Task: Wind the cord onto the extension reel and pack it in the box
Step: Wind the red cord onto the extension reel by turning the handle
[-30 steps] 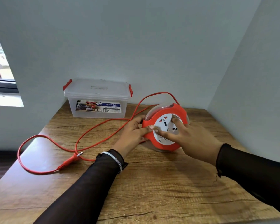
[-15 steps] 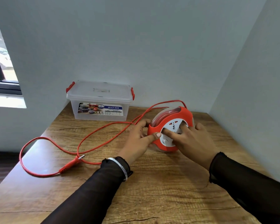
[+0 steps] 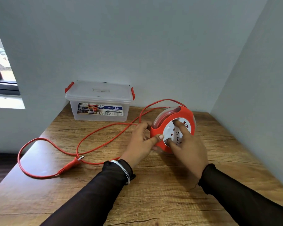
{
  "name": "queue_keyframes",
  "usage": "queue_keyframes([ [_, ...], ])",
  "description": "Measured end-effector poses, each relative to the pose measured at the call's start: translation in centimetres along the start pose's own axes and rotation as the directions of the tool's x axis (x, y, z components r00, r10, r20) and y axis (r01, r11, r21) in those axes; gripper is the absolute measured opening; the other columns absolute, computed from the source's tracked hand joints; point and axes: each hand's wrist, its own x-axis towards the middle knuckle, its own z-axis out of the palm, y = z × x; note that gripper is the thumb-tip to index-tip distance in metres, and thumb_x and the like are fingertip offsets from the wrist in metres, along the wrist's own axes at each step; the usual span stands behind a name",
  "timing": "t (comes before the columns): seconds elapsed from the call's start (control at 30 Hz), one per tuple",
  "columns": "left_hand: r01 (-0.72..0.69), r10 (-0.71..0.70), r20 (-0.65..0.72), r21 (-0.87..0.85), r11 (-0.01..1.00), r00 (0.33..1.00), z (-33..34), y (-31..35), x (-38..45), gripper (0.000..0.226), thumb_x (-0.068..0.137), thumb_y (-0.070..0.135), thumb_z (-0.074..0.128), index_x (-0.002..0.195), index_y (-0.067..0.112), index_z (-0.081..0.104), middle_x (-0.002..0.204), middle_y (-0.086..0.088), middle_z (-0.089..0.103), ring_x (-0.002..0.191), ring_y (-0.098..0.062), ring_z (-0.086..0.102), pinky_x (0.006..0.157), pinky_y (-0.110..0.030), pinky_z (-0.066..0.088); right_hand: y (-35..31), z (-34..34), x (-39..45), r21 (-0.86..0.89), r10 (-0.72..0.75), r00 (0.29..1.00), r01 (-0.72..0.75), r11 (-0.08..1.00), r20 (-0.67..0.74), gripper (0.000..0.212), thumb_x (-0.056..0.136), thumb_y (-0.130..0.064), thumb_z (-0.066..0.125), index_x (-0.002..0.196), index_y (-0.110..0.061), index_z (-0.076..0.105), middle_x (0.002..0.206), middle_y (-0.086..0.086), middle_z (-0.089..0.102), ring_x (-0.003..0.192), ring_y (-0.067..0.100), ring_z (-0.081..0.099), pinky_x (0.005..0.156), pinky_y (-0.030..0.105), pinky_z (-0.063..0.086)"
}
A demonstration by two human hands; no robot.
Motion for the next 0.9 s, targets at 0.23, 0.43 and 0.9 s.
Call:
queue_keyframes([
  [0.23, -0.044, 0.047, -0.026, 0.097, 0.994, 0.999, 0.7, -0.8, -0.3, 0.037, 0.080, 0.012, 0.074, 0.108, 0.015, 0.050, 0.116, -0.023, 0.058, 0.070, -0.043, 0.067, 0.055, -0.037, 0.059, -2.3, 0.5, 0.6, 0.711, 0.440, 0.874, -0.442, 0.547, 0.206, 0.066, 0.081, -0.041, 0.069, 0.138, -0.036, 0.035, 0.128, -0.002, 0.055, 0.093, 0.018, 0.063, 0.063, 0.030, 0.052],
  [0.43, -0.125, 0.134, -0.027, 0.222, 0.967, 0.991, 0.9, -0.9, -0.5, 0.038, 0.073, 0.024, 0.078, 0.093, 0.040, 0.049, 0.109, -0.003, 0.063, 0.081, -0.031, 0.066, 0.069, -0.049, 0.058, -3.1, -0.7, 1.9, 0.715, 0.500, 0.685, -0.678, 0.171, 0.529, 0.046, 0.089, -0.051, 0.051, 0.117, -0.015, 0.054, 0.057, 0.002, 0.056, 0.039, 0.010, 0.043, 0.039, 0.021, 0.030],
  [0.9, -0.056, 0.057, -0.017, 0.075, 0.996, 0.998, -0.4, 0.3, -0.1, 0.035, 0.088, 0.012, 0.065, 0.121, 0.015, 0.054, 0.114, -0.013, 0.065, 0.091, -0.032, 0.069, 0.072, -0.041, 0.059, -2.8, -3.5, -2.0, 0.270, -0.001, 0.992, -0.033, 0.962, 0.124, 0.057, 0.086, -0.024, 0.064, 0.131, -0.033, 0.031, 0.129, 0.000, 0.043, 0.084, 0.011, 0.061, 0.064, 0.017, 0.045],
])
